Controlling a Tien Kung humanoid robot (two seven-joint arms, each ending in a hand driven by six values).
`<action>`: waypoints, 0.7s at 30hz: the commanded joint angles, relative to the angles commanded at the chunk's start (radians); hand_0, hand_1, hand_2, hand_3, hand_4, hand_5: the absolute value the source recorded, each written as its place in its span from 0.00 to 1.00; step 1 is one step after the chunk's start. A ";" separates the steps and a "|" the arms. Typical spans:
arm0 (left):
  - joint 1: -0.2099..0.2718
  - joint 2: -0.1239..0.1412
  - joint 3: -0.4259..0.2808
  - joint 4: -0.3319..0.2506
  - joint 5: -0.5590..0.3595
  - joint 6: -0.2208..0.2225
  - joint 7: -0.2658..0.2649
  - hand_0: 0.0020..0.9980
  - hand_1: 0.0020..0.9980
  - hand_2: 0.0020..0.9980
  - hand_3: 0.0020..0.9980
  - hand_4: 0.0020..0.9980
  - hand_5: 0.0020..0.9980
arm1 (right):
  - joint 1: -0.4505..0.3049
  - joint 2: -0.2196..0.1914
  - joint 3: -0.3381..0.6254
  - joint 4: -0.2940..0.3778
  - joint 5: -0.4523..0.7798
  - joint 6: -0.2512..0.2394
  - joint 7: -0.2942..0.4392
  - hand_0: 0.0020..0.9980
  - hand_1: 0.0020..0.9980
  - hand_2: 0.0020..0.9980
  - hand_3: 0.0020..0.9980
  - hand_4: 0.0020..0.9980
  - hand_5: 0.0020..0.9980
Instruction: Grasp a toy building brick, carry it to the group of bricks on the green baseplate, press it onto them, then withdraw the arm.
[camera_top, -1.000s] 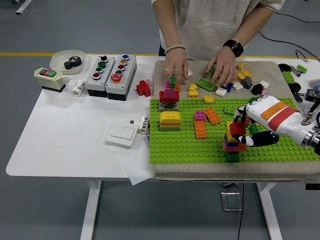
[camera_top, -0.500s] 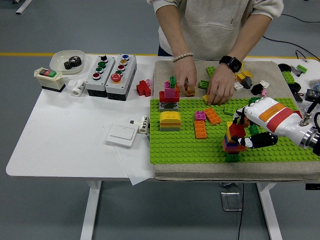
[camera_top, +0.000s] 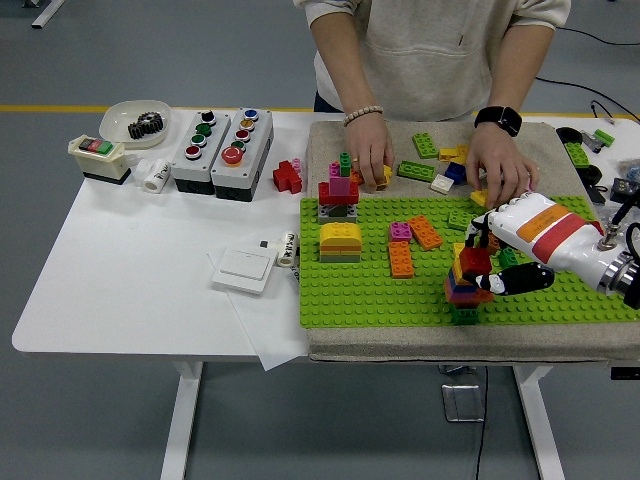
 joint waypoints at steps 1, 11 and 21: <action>0.000 0.000 0.000 0.000 0.000 0.000 0.000 0.74 0.73 0.72 0.59 0.64 0.66 | 0.001 0.001 -0.001 -0.002 -0.001 0.000 0.000 0.17 0.36 0.48 0.52 0.76 0.51; -0.001 0.001 0.006 -0.002 -0.008 0.003 -0.002 0.74 0.73 0.72 0.59 0.64 0.66 | 0.003 0.000 -0.002 -0.002 -0.004 0.000 0.000 0.17 0.36 0.48 0.52 0.76 0.50; -0.002 0.001 0.005 -0.002 -0.006 0.002 -0.002 0.74 0.73 0.72 0.59 0.64 0.66 | 0.004 0.000 -0.001 -0.002 -0.005 0.002 0.003 0.21 0.41 0.51 0.52 0.76 0.50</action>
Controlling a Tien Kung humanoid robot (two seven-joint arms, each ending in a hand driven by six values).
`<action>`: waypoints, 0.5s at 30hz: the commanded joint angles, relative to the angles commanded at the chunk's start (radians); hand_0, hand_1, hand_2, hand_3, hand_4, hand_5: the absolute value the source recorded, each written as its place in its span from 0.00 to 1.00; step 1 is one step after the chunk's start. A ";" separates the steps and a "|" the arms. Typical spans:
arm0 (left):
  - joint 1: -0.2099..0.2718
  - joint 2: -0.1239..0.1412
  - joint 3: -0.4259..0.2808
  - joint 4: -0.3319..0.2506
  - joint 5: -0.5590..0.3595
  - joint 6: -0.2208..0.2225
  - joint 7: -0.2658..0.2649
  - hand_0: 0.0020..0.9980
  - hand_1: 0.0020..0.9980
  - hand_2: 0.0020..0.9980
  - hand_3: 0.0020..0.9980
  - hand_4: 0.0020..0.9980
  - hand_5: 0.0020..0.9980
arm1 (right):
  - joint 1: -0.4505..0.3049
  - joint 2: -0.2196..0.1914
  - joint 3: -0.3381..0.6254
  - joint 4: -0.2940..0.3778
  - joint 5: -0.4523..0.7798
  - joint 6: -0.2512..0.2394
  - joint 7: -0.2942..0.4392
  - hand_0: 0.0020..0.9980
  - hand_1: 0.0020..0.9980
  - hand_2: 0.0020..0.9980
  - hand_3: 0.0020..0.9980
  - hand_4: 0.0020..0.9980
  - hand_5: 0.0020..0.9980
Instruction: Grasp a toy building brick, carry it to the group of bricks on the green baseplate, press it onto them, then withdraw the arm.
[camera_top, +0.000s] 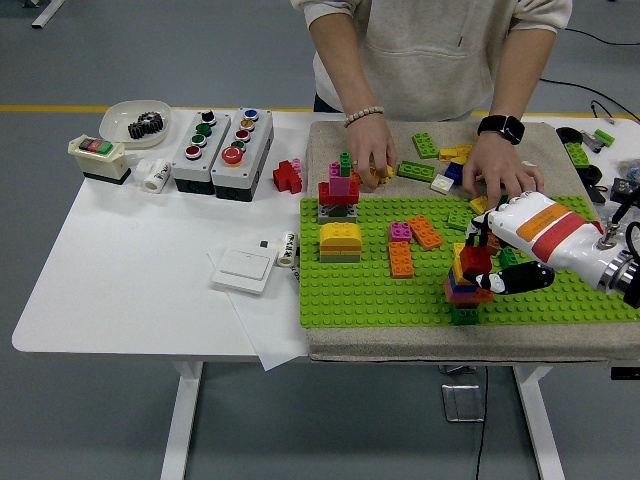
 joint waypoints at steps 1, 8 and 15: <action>0.000 0.000 0.000 0.000 0.000 0.000 0.000 0.74 0.73 0.72 0.59 0.64 0.66 | 0.000 0.000 0.000 0.000 0.000 0.001 0.001 0.21 0.41 0.51 0.52 0.76 0.50; 0.000 0.000 -0.001 0.000 0.001 0.000 0.000 0.74 0.73 0.72 0.59 0.64 0.66 | 0.001 0.005 -0.004 -0.007 -0.004 0.005 -0.001 0.22 0.43 0.52 0.53 0.77 0.50; 0.000 0.000 0.001 -0.001 -0.001 0.000 0.000 0.74 0.73 0.72 0.59 0.64 0.66 | 0.002 0.008 -0.007 -0.012 -0.010 0.007 -0.004 0.23 0.44 0.54 0.53 0.77 0.50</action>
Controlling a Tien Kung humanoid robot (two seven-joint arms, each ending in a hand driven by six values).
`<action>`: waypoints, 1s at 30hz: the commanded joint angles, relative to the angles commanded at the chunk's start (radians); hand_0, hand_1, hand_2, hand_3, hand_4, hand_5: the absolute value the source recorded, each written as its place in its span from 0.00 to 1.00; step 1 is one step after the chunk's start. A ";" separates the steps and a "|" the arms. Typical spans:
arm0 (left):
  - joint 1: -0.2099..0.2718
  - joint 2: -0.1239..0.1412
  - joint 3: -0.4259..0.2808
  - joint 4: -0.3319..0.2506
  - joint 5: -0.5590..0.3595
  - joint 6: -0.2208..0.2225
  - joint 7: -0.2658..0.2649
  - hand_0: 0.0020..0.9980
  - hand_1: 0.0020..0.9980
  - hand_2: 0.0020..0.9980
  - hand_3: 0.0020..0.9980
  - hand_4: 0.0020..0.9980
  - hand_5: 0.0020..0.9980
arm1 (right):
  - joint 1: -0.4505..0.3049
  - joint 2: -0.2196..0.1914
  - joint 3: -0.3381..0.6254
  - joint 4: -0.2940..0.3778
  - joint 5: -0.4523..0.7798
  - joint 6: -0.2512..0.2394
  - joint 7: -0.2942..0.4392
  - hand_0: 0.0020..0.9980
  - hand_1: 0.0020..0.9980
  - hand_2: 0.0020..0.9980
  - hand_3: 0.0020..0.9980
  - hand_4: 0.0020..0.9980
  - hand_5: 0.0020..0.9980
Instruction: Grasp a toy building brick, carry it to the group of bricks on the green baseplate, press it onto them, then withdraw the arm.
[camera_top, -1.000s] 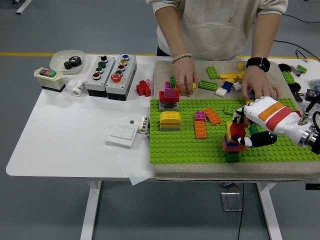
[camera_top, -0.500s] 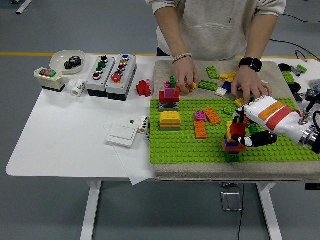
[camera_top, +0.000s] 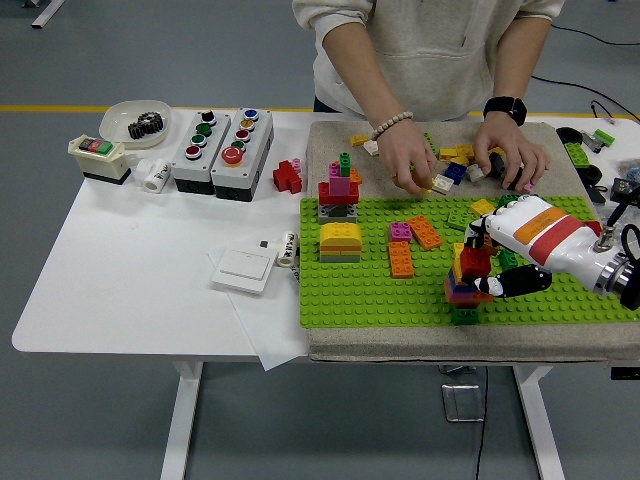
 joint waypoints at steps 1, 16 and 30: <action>0.000 0.000 0.000 0.000 0.000 0.000 0.000 0.74 0.73 0.72 0.59 0.64 0.66 | 0.000 0.000 0.000 0.000 0.000 0.000 0.000 0.23 0.44 0.54 0.53 0.77 0.50; -0.001 0.001 -0.003 0.000 0.008 -0.002 0.002 0.74 0.73 0.72 0.59 0.64 0.66 | 0.001 0.000 0.001 0.000 0.004 -0.001 0.003 0.27 0.47 0.58 0.54 0.78 0.49; 0.000 0.000 -0.005 0.001 0.010 -0.001 0.003 0.74 0.73 0.72 0.59 0.64 0.66 | 0.003 0.006 -0.001 0.000 0.003 -0.001 0.005 0.28 0.48 0.60 0.54 0.80 0.49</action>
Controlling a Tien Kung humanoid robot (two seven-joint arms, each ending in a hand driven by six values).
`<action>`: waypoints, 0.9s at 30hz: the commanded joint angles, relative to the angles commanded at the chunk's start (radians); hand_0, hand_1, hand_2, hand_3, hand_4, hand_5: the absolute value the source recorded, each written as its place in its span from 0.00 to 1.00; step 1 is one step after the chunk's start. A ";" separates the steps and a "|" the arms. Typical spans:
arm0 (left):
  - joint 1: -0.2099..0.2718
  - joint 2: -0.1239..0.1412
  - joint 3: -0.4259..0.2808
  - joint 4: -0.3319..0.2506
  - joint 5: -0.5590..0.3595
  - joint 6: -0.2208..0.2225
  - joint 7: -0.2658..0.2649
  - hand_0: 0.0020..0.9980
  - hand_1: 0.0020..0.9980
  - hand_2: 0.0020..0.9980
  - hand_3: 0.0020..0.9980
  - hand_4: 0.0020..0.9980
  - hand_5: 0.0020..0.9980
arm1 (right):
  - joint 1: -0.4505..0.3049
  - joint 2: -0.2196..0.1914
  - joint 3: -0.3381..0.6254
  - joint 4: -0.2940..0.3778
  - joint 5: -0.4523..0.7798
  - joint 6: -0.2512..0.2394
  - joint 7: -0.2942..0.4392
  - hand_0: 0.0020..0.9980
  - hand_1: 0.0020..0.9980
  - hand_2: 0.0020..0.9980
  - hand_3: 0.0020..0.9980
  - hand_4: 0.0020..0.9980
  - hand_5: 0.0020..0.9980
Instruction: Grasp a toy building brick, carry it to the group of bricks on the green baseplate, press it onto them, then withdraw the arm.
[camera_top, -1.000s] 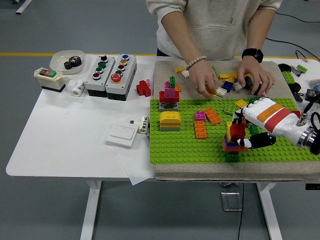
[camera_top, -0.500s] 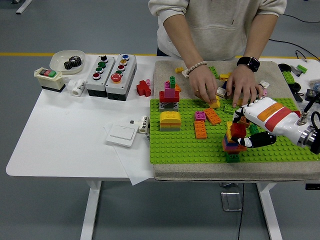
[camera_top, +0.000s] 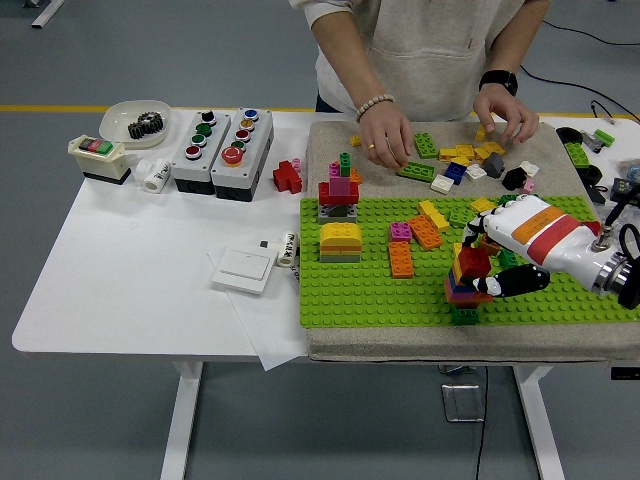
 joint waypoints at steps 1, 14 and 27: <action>0.000 0.000 0.000 0.000 0.000 0.000 0.000 0.74 0.73 0.72 0.59 0.64 0.66 | 0.000 0.000 0.000 0.000 0.000 0.000 0.000 0.28 0.48 0.60 0.54 0.80 0.49; 0.003 0.000 -0.008 0.000 0.015 -0.001 0.005 0.74 0.73 0.72 0.59 0.64 0.67 | 0.003 0.013 0.003 -0.007 0.017 0.000 0.017 0.34 0.56 0.71 0.64 0.88 0.51; 0.003 0.001 -0.010 0.000 0.022 -0.001 0.007 0.74 0.73 0.72 0.59 0.64 0.66 | 0.002 0.023 0.018 -0.009 0.030 -0.029 0.036 0.42 0.61 0.80 0.85 0.96 0.55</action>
